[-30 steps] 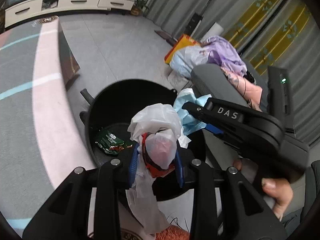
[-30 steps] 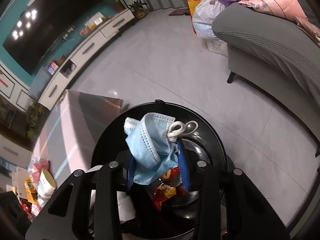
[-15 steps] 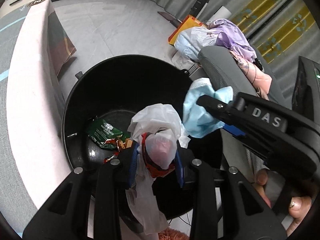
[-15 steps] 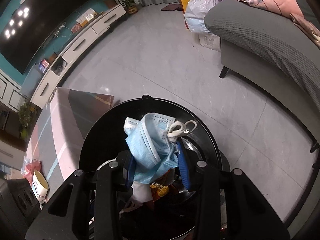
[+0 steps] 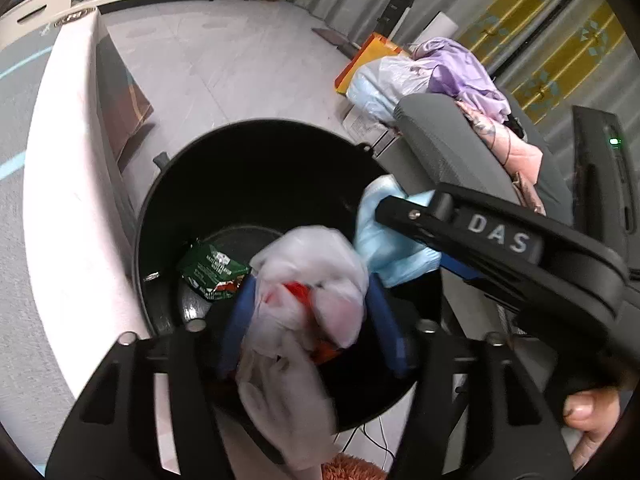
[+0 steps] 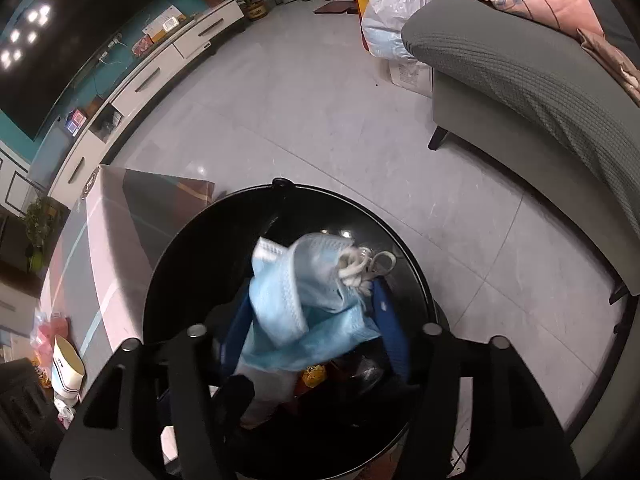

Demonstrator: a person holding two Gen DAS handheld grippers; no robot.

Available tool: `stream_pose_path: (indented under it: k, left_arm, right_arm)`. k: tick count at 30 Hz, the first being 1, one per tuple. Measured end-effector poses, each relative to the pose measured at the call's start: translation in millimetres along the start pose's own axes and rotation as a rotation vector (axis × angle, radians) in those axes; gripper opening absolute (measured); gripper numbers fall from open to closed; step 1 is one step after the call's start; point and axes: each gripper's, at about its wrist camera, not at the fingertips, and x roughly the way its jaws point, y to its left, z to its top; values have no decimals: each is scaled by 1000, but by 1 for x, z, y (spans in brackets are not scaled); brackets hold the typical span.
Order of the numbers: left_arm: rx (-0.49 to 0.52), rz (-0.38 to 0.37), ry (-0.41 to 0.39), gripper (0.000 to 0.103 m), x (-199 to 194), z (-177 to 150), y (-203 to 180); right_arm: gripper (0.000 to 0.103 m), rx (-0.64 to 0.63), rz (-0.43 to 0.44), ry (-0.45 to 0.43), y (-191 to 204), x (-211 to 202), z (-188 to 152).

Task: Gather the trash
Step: 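Open both grippers over the bin, dropping the bag and mask, then move both tools back to the table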

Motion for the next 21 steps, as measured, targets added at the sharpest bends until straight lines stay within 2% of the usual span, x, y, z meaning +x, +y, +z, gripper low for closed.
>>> stream_pose_path:
  k: [4, 8, 11, 15, 21]
  left_arm:
    - [13, 4, -39, 83, -17, 2, -2]
    - [-1, -24, -78, 90, -40, 2, 3]
    - [-10, -19, -131, 94, -65, -1, 13]
    - [-51, 25, -209, 98, -107, -9, 41]
    - [-197, 148, -357, 100, -190, -33, 117]
  right_arm:
    - [75, 8, 23, -27, 1, -9, 0]
    - [88, 1, 39, -67, 4, -20, -1]
    - [92, -1, 53, -96, 7, -28, -2]
    - [96, -29, 76, -151, 22, -42, -4]
    - [100, -100, 132, -206, 56, -58, -12]
